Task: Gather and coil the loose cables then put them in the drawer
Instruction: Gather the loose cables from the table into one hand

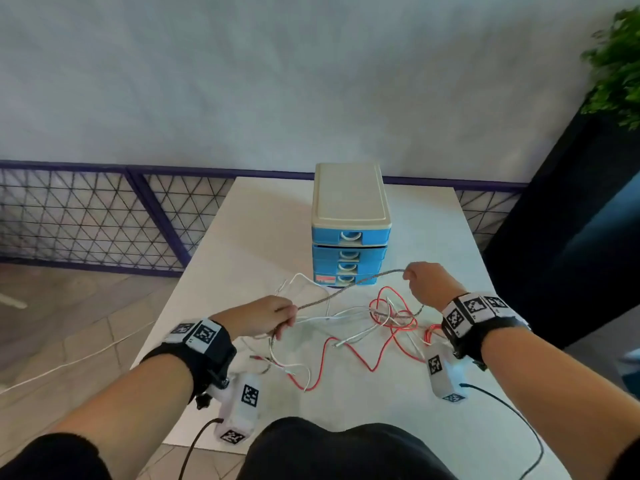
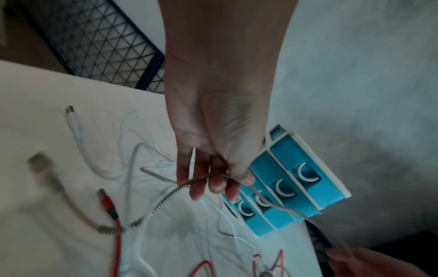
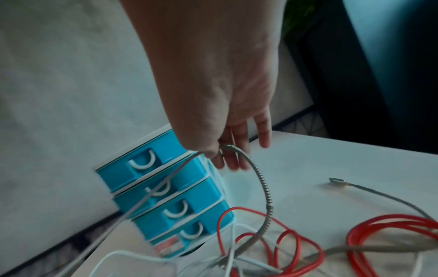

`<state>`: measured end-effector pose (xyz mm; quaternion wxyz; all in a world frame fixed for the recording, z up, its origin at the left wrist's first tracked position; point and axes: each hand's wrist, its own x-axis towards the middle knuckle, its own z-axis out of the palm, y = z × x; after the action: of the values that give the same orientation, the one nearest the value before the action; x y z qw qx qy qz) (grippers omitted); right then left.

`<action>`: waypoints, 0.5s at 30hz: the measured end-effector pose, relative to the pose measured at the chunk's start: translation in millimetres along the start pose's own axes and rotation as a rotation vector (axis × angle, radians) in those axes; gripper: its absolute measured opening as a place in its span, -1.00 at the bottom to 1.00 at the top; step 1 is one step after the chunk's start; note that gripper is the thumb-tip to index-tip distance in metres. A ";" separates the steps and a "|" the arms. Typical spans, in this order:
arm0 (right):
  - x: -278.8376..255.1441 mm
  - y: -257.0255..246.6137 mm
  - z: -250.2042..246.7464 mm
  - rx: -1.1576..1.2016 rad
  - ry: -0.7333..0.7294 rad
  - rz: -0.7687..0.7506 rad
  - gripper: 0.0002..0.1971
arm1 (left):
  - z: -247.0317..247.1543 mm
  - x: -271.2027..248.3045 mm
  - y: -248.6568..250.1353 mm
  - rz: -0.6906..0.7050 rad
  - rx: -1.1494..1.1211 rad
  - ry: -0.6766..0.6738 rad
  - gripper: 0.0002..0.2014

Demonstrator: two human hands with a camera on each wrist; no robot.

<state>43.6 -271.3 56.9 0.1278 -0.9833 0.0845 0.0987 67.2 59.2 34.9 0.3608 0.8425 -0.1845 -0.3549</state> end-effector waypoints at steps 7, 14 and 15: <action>-29.7 -91.0 7.0 -0.047 -0.067 -0.590 -0.53 | 0.7 8.3 59.9 0.223 0.015 0.109 -0.72; -18.9 -85.0 -10.8 0.008 0.055 -0.574 -0.77 | -13.0 -3.7 59.4 0.157 -0.154 0.060 -0.68; -16.5 -80.5 -14.7 0.051 0.073 -0.535 -0.75 | -12.7 -4.4 54.2 0.137 -0.091 0.036 -0.66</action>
<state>45.6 -196.2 93.2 0.1707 -0.9700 -0.1715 0.0235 70.5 31.5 83.3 0.4255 0.8167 -0.2191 -0.3223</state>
